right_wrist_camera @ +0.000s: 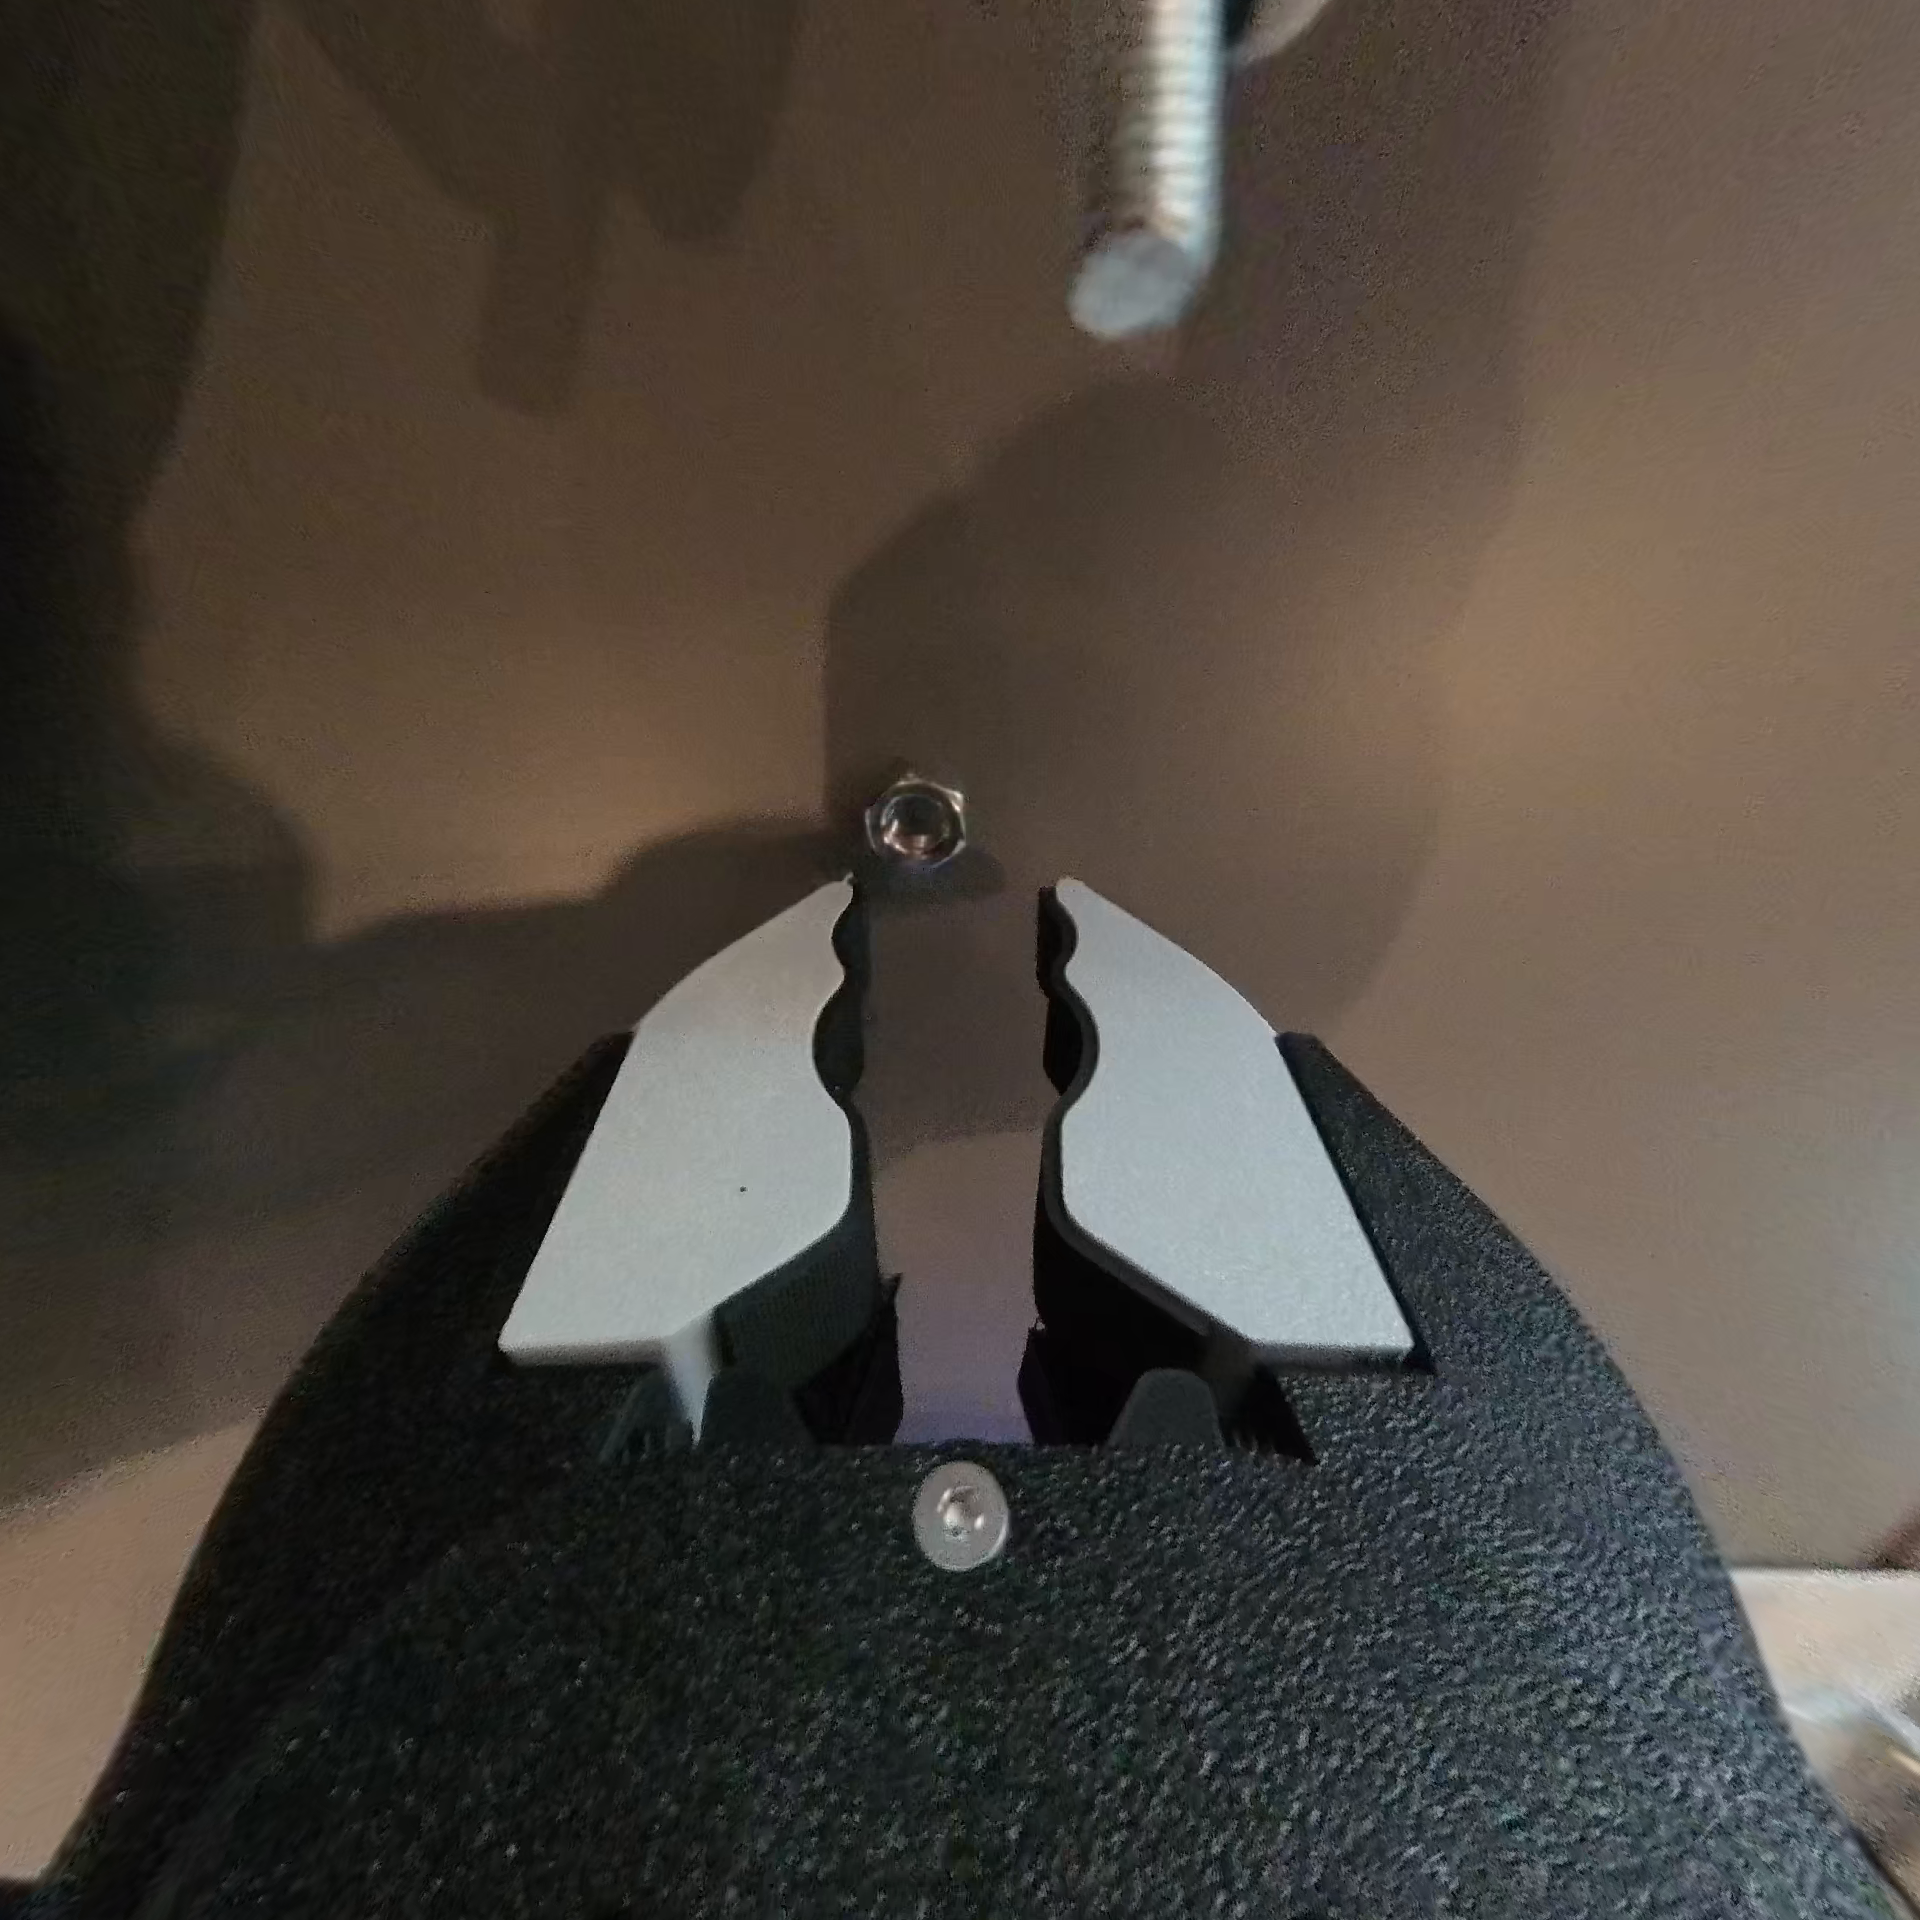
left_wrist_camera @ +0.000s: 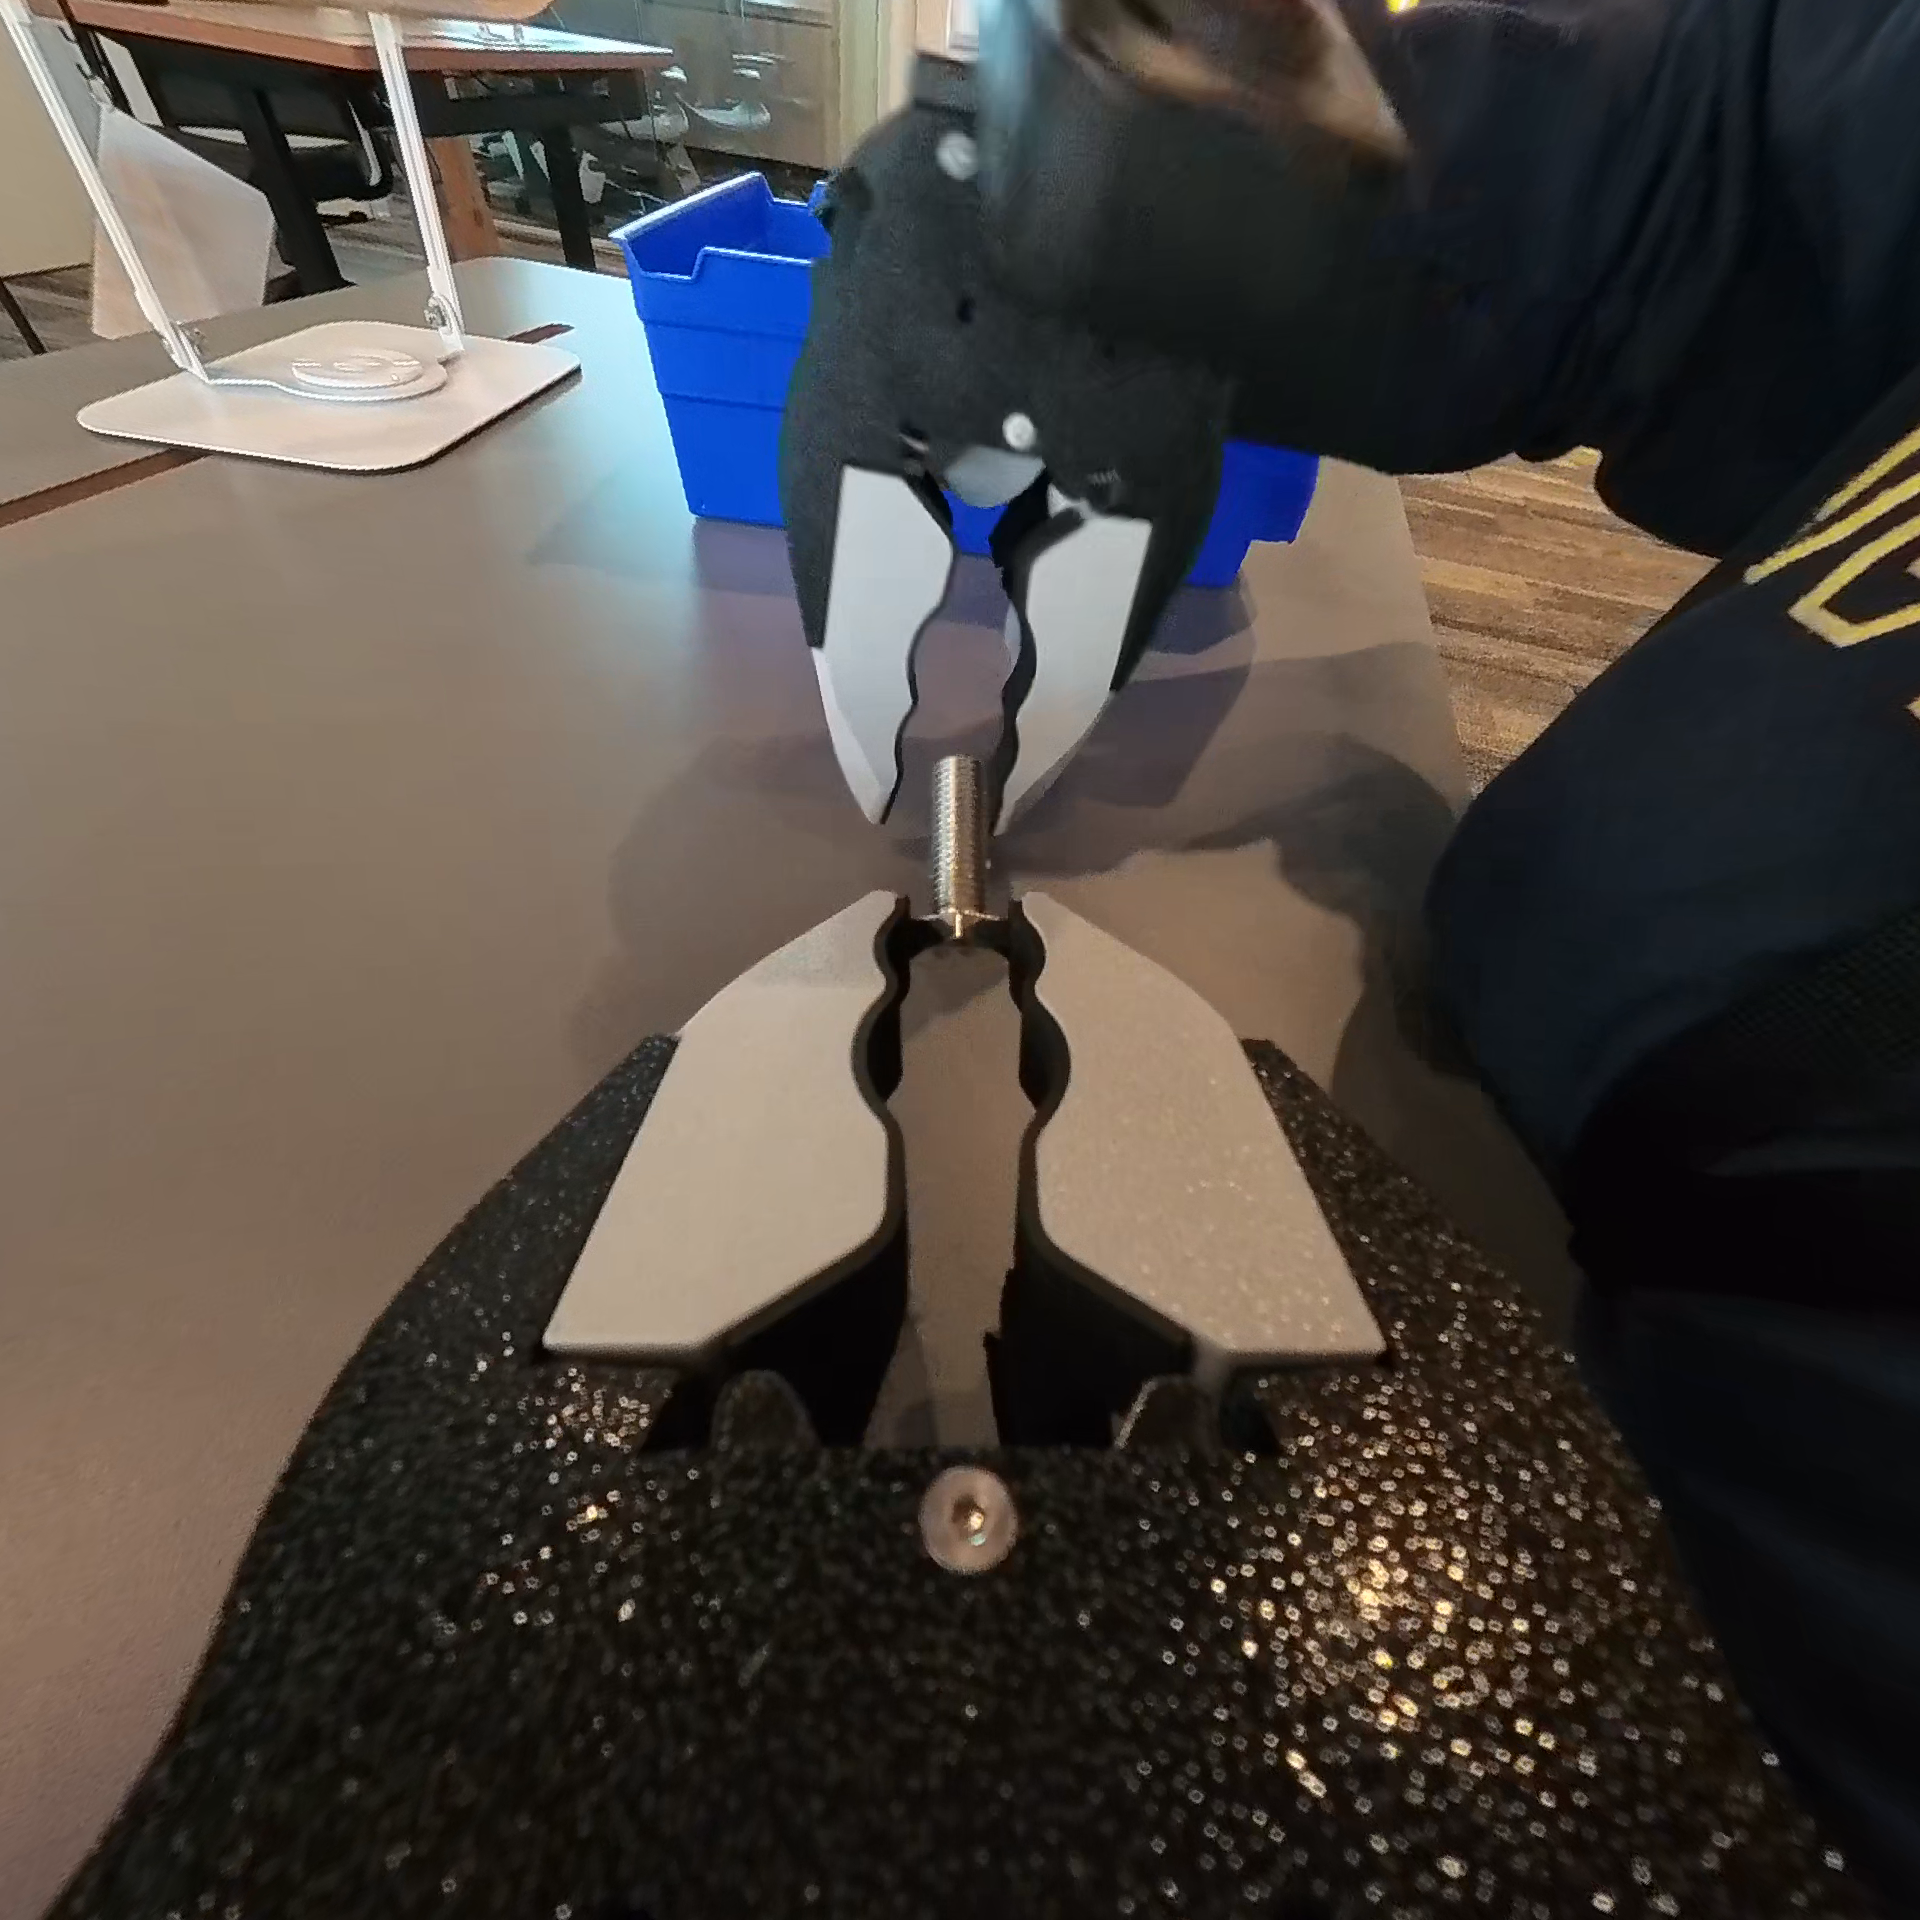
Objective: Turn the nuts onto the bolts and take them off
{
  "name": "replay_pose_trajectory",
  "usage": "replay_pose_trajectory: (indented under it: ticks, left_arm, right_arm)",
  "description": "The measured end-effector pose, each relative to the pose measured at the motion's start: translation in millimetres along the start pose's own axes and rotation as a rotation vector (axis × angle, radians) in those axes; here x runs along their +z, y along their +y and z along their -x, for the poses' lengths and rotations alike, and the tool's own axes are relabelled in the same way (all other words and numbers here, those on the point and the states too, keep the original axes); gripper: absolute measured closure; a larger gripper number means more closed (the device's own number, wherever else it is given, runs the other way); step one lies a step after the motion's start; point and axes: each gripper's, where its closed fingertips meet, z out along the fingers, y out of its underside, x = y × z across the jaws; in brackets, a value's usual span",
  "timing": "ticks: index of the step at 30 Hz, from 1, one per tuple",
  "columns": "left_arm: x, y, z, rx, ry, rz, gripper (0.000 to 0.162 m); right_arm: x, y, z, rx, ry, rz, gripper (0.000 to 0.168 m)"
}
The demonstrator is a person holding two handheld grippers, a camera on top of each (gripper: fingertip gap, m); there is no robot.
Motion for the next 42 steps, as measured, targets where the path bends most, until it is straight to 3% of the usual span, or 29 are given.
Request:
replay_pose_trajectory:
  ticks: [4,9,18,23,36,39,42]
  left_arm:
    - [0,0,0,-0.001,0.002,0.003,0.145]
    - [1,0,0,-0.004,0.005,0.004,0.145]
    - [1,1,0,-0.004,0.009,0.007,0.145]
    - [2,1,0,-0.003,0.011,0.012,0.145]
    - [3,1,0,-0.002,0.013,0.012,0.145]
    - [1,-2,1,-0.010,0.016,-0.012,0.145]
    - [-3,-6,1,-0.055,0.050,-0.049,0.145]
  right_arm:
    - [-1,-6,7,0.162,-0.131,-0.065,0.133]
    - [-3,-20,12,0.314,-0.179,-0.099,0.135]
    - [2,-24,14,0.173,-0.079,-0.082,0.141]
    - [4,-19,12,-0.039,-0.024,-0.036,0.145]
    - [8,-22,12,-0.032,-0.069,-0.065,0.150]
    - [-12,-32,0,0.047,-0.021,-0.229,0.150]
    - [-53,-57,-10,0.154,-0.017,-0.578,0.150]
